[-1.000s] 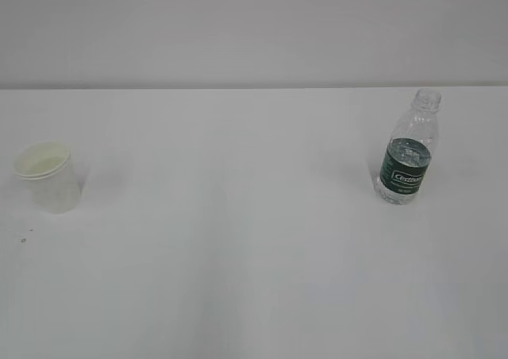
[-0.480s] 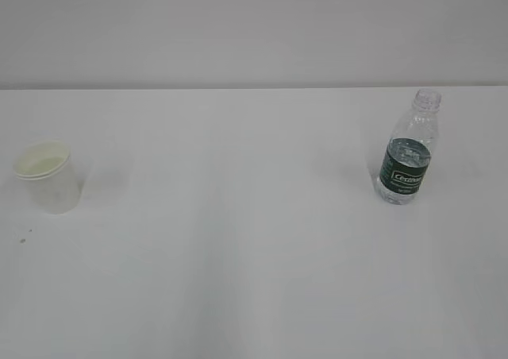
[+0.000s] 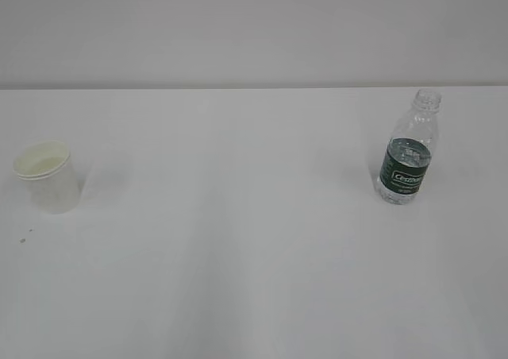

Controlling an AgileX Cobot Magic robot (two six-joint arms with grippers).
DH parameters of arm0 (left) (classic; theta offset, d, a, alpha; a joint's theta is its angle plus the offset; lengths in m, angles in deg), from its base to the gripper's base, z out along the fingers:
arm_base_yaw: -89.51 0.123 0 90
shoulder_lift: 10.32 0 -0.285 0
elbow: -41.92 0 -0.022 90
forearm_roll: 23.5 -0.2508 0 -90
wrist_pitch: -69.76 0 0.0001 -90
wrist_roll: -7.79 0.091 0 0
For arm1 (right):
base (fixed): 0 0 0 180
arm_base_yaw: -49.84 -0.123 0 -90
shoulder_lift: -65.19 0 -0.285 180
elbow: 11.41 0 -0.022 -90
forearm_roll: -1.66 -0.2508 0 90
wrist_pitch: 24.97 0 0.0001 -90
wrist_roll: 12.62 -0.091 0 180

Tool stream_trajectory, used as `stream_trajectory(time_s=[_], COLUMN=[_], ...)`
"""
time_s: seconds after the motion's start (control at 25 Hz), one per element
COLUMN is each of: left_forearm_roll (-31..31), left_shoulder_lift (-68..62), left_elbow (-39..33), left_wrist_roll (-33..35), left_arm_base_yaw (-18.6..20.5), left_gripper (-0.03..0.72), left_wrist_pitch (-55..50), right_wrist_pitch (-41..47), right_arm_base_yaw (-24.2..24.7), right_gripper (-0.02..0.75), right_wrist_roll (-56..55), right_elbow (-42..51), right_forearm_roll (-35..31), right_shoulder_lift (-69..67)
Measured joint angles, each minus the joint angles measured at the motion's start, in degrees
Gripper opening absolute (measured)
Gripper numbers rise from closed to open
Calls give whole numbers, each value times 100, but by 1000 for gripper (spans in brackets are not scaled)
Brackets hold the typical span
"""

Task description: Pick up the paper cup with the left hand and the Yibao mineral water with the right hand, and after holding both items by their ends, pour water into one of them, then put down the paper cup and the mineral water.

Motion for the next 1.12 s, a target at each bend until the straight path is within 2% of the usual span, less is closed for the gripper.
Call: stream_trajectory(time_s=[0.64,1.12], left_forearm_roll=[0,0], left_shoulder_lift=[0,0], left_elbow=[-757,-862], left_wrist_roll=[0,0], left_arm_base_yaw=[0,0], left_gripper=[449,449], left_wrist_pitch=[187,439], right_wrist_pitch=[118,118], right_arm_base_yaw=[0,0], right_gripper=[505,504], right_wrist_roll=[-130,-130], right_elbow=[117,117], right_forearm_roll=[317,341], right_shoulder_lift=[0,0])
